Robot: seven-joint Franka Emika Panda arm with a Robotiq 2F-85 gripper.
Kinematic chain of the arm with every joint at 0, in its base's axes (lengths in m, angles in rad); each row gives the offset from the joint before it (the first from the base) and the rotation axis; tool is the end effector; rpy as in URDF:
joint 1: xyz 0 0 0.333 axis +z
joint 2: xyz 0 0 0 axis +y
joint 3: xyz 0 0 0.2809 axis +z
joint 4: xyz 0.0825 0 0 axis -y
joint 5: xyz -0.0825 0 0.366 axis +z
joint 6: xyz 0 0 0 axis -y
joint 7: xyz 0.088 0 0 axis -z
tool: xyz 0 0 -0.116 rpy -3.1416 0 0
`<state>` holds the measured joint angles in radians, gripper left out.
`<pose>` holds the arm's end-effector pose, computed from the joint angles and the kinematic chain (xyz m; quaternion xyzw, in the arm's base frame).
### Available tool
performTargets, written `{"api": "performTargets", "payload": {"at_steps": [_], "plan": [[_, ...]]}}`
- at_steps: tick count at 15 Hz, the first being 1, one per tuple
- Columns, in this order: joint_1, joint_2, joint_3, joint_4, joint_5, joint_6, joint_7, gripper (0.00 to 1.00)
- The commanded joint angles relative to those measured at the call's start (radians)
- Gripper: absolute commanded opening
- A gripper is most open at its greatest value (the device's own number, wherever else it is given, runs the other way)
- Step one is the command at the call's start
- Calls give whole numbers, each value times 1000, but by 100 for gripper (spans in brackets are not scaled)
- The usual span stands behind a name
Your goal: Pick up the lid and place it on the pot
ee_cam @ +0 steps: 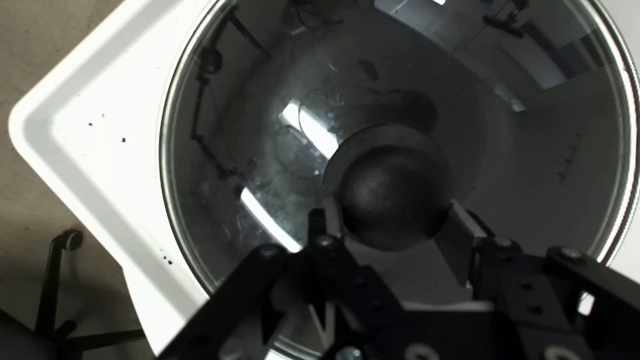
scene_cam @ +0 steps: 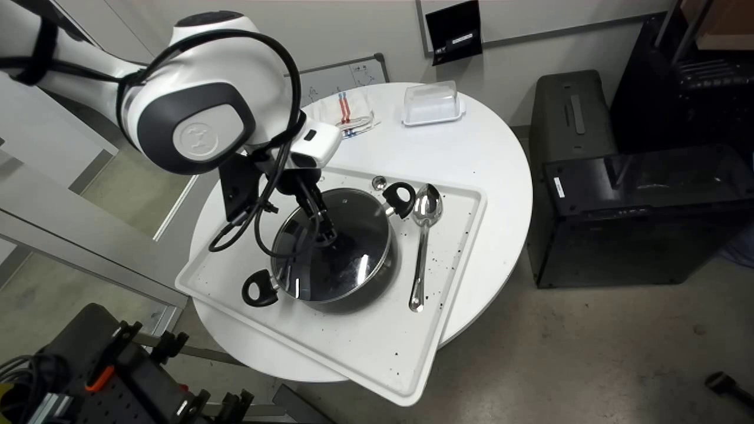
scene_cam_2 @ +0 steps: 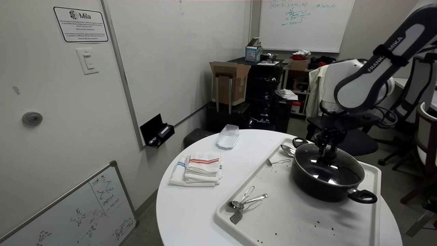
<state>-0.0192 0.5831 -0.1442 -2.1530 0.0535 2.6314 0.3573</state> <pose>0.5124 -0.0921 0.0970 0.9610 -0.2707 -0.0456 0.0328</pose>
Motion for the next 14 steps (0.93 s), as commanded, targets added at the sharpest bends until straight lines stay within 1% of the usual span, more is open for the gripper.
{"api": "performTargets", "payload": {"at_steps": [1, 8, 9, 11, 13, 14], "plan": [[0, -5, 8, 4, 25, -12, -10, 24], [-2, 3, 13, 2, 25, 0, -19, 24], [-3, 3, 15, 1, 27, 1, -21, 72], [-3, -2, 16, -2, 27, 4, -22, 80], [-2, -10, 18, -7, 26, 6, -24, 94], [-2, -15, 21, -11, 26, 7, -26, 98]]}}
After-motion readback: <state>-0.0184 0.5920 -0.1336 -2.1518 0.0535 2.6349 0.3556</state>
